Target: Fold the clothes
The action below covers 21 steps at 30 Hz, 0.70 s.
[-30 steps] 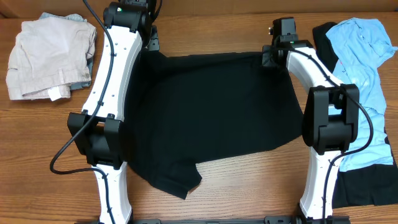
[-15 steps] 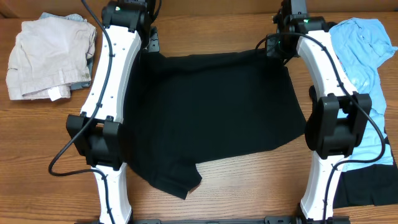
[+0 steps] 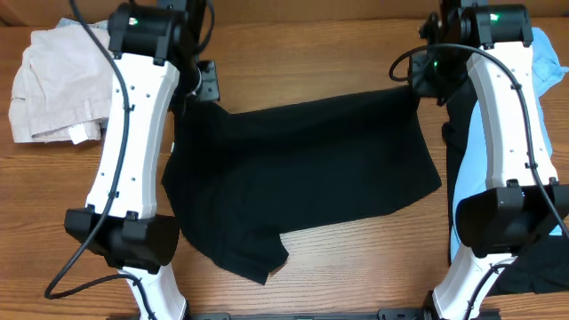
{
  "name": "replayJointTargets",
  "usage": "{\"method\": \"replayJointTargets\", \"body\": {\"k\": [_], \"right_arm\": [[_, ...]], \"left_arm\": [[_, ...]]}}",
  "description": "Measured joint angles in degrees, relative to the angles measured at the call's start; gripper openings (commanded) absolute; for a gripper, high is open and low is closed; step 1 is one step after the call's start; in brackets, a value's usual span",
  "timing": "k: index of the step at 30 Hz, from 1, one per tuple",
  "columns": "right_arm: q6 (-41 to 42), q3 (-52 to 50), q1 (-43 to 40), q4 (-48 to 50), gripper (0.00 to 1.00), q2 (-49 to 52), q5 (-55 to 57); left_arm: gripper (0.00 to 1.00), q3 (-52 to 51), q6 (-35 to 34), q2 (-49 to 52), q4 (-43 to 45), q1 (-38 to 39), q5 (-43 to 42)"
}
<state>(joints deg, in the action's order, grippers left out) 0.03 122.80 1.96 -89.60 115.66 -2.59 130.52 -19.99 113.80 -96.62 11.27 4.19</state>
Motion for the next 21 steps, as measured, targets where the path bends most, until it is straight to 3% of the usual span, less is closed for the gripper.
{"method": "replayJointTargets", "body": {"k": [9, 10, 11, 12, 15, 21], "right_arm": [[-0.1, -19.4, -3.5, 6.1, 0.07, 0.3, -0.1], [-0.1, -21.1, -3.7, 6.8, 0.2, 0.3, -0.2], [-0.2, -23.5, -3.9, 7.8, 0.39, 0.3, -0.1], [-0.1, -25.2, -4.1, 8.3, 0.49, 0.4, -0.1], [-0.3, -26.1, -4.2, 8.7, 0.62, 0.4, -0.2], [-1.9, -26.1, -4.2, 18.0, 0.71, 0.4, -3.0]], "left_arm": [[0.04, -22.3, 0.0, 0.7, 3.5, 0.0, -1.6], [0.11, -23.4, 0.0, 0.7, 3.9, 0.0, -1.6], [0.33, -24.4, 0.0, 0.7, 4.3, 0.0, -1.7], [0.49, -25.2, 0.1, 0.7, 4.5, 0.0, -1.8], [0.84, -25.4, 0.3, 0.7, 4.8, 0.0, -1.9], [0.88, -25.4, 1.5, 0.7, 10.1, 0.0, -1.9]]}}
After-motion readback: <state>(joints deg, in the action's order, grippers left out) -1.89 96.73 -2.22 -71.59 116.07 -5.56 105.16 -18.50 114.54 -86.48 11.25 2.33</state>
